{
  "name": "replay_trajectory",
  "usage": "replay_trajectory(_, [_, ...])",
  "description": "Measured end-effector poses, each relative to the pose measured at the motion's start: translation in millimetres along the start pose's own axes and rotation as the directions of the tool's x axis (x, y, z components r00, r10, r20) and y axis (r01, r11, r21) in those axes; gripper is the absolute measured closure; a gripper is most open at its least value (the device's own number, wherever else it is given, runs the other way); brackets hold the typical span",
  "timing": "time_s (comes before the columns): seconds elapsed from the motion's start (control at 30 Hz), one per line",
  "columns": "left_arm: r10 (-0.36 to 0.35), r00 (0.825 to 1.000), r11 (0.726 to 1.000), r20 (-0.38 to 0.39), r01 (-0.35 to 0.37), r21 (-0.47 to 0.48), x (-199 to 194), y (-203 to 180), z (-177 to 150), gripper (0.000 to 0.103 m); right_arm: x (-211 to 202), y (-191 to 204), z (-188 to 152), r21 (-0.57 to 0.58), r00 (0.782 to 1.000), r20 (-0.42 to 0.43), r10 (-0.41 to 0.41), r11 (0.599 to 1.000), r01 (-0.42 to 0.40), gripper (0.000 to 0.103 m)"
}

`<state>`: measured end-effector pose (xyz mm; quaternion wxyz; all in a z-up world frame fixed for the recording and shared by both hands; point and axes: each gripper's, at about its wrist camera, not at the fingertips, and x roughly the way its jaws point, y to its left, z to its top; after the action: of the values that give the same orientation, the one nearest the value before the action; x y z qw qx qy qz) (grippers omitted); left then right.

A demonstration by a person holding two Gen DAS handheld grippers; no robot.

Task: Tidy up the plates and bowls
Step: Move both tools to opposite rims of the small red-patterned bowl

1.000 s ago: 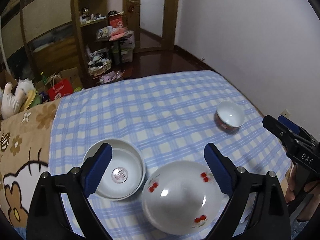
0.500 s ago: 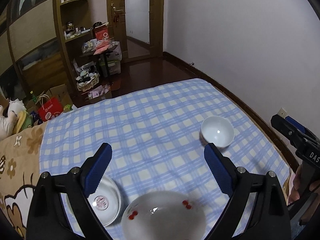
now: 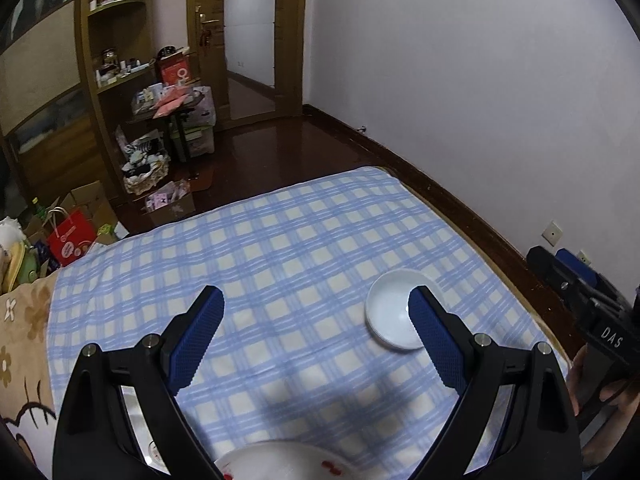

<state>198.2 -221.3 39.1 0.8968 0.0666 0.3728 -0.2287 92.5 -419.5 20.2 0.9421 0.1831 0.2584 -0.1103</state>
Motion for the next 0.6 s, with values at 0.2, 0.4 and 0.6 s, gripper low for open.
replay_trajectory(0.2, [-0.07, 0.998, 0.997, -0.006, 0.07, 0.014, 25, -15, 8, 0.011, 21, -17, -2, 0.039, 1.0, -0.019, -0.009, 0.999, 0.01, 0.0])
replay_trajectory(0.4, [-0.052, 0.998, 0.997, -0.036, 0.054, 0.056, 56, -29, 5, 0.011, 40, -29, -12, 0.049, 0.999, -0.049, -0.01, 0.999, 0.013, 0.0])
replay_trajectory(0.6, [-0.039, 0.995, 0.997, -0.09, 0.045, 0.06, 91, -35, -8, 0.011, 56, -41, -21, 0.071, 0.997, -0.074, -0.008, 0.997, 0.013, 0.0])
